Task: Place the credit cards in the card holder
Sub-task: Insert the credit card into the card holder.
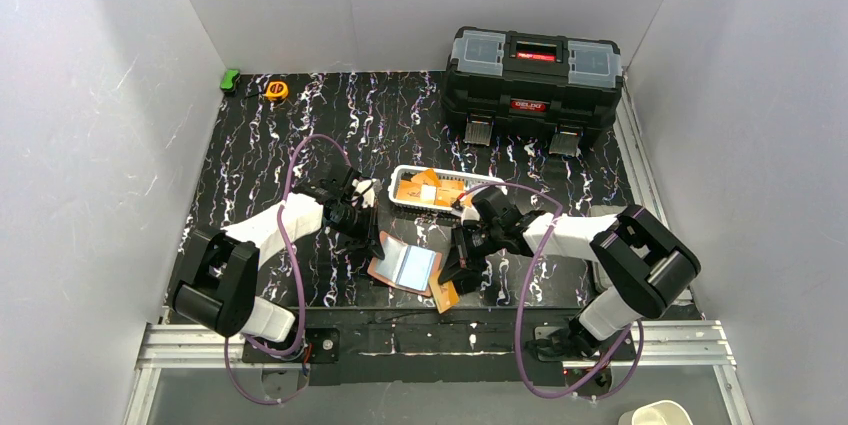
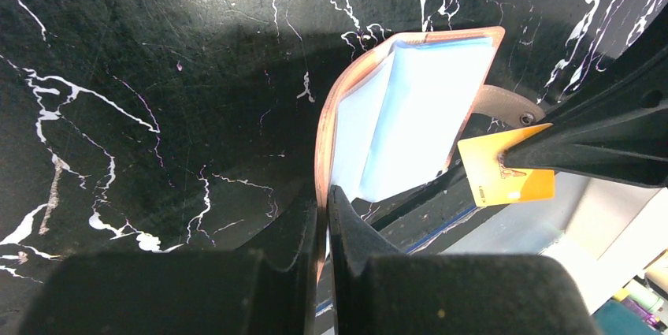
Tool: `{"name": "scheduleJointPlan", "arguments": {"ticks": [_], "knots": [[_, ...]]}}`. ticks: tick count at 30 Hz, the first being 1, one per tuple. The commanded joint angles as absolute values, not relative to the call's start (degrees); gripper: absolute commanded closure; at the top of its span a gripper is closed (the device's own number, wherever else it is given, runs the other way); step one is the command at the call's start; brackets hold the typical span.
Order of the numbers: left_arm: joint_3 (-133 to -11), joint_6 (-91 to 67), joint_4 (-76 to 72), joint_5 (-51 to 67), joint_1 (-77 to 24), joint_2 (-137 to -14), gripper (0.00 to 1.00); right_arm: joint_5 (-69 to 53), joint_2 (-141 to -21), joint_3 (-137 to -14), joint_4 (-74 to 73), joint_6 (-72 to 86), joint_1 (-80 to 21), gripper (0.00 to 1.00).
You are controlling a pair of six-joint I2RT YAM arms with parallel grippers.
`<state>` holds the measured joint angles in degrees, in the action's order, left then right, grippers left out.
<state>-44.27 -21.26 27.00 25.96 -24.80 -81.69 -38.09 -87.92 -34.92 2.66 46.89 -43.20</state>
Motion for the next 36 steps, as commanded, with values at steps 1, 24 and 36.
{"name": "scheduleJointPlan", "arguments": {"ticks": [1, 24, 36], "knots": [[-43.56, -21.03, 27.68, 26.91, -24.43, -79.57, 1.0, -38.41, -88.81, -34.78, 2.67, 45.96, -43.33, 0.99], [-43.13, -20.52, 27.07, 28.58, -24.43, -78.89, 1.0, -39.48, -89.07, -35.67, 6.84, 45.88, -43.28, 0.99], [-43.14, -20.39, 27.03, 28.9, -24.43, -78.62, 1.0, -39.66, -90.44, -36.49, 7.12, 45.87, -43.28, 0.99]]}}
